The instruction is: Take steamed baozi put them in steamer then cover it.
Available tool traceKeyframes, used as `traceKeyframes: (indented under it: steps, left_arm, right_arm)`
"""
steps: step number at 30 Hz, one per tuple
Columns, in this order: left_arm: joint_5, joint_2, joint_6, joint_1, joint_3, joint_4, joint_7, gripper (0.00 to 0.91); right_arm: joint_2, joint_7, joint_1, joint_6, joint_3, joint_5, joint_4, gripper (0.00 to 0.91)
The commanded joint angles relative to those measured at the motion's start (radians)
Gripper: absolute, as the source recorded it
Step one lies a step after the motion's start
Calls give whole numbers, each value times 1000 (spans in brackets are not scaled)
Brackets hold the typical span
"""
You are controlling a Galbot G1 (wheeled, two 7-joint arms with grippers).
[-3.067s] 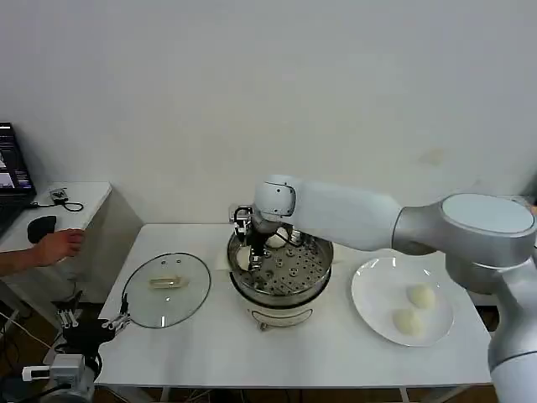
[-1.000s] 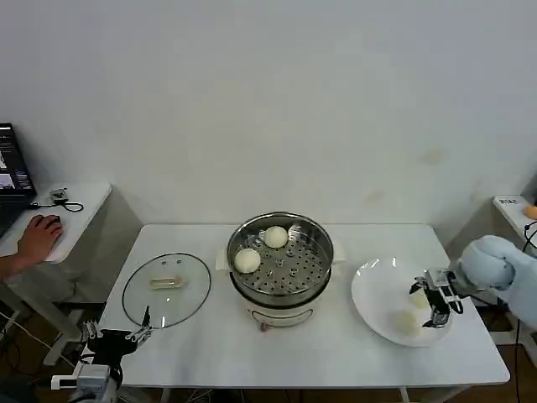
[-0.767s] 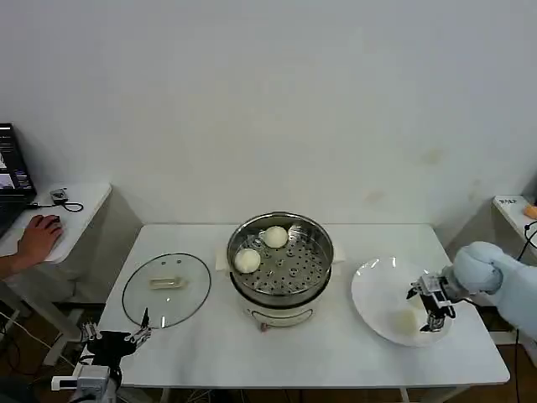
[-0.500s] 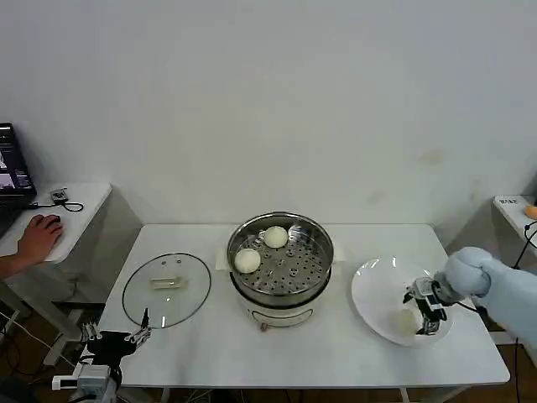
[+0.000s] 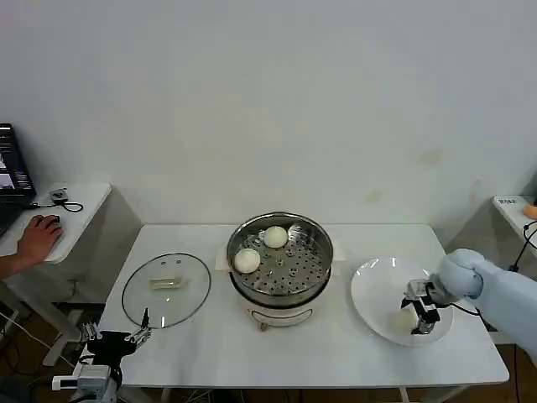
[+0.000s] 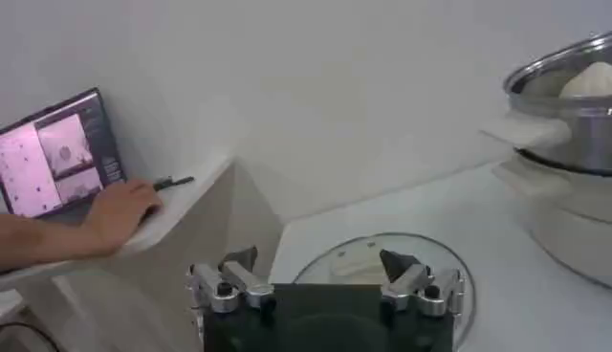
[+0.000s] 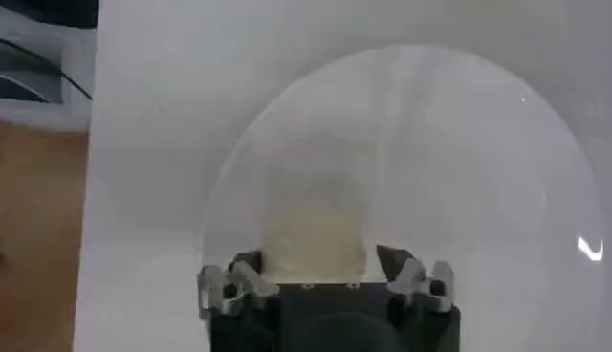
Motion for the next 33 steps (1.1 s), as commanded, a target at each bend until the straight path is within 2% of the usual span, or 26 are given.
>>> traceKeyframes:
  steps: [1,11,18,24,30,33]
  left_arm:
    - [0,1,0,1,0,-3,-1,907]
    - [0,1,1,-2,0,-10,-1,907]
    - [0,1,0,-4,0,-9,-1,907]
    - [0,3,0,-8,-9,-9,-1,907]
    - [-3,6,0,-5,-36,-10,-1,907]
    - [-5,4,0,4,-47,-17,0,907]
  right_arm:
    - [-6,-10,9,-5,0,1,5,655]
    - [-40,-76,213,15,-67,43,49,645]
    - [0,-113,453,31,-96,101,33,655]
    - [109,-126,632,30,-175,153,15,655]
    - [305,-117,769,7,-287,204,-23,655]
    - [368,-112,789,5,-326,206,-12,665]
